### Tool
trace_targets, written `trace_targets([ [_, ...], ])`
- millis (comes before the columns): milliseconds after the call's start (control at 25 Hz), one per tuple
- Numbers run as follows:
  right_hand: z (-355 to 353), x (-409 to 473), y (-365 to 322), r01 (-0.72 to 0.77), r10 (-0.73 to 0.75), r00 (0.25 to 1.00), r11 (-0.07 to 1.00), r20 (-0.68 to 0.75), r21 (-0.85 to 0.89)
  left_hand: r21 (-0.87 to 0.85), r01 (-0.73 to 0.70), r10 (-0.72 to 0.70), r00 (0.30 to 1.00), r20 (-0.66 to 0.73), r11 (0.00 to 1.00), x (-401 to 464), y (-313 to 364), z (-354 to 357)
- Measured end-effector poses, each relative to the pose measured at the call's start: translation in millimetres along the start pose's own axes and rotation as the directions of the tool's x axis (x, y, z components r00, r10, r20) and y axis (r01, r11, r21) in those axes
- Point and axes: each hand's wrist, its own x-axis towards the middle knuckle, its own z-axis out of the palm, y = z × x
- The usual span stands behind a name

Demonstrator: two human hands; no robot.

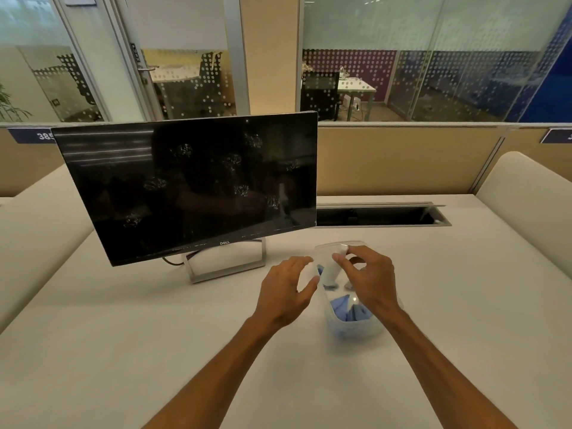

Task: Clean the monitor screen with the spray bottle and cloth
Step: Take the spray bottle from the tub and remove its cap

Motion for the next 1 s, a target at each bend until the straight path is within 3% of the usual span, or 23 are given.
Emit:
trace_targets([
  [200,-16,-1,-35,0.005,-0.002,1.000,0.989,-0.018,0.150,-0.069,-0.125,0.120,0.990,-0.070,0.990,-2,21,-11],
  [520,-14,-5,-49,-0.095,0.063,0.991,0.954,0.118,0.283,-0.266,-0.124,0.105,0.991,-0.085,0.956,-14,19,-22],
  [640,-14,-7,-58,-0.024,-0.001,0.994,0.973,0.110,0.229,-0.274,-0.113,0.103,0.993,-0.053,0.955,-20,13,-25],
  [800,-12,-4,-64,0.193,-0.181,0.976,0.976,0.120,-0.097,-0.217,-0.097,0.106,0.994,0.029,0.971,-30,9,-27],
  [1000,-5,-5,-73,0.231,-0.190,0.963,0.946,0.190,-0.228,-0.262,-0.057,0.074,0.996,0.058,0.963,-38,14,-28],
])
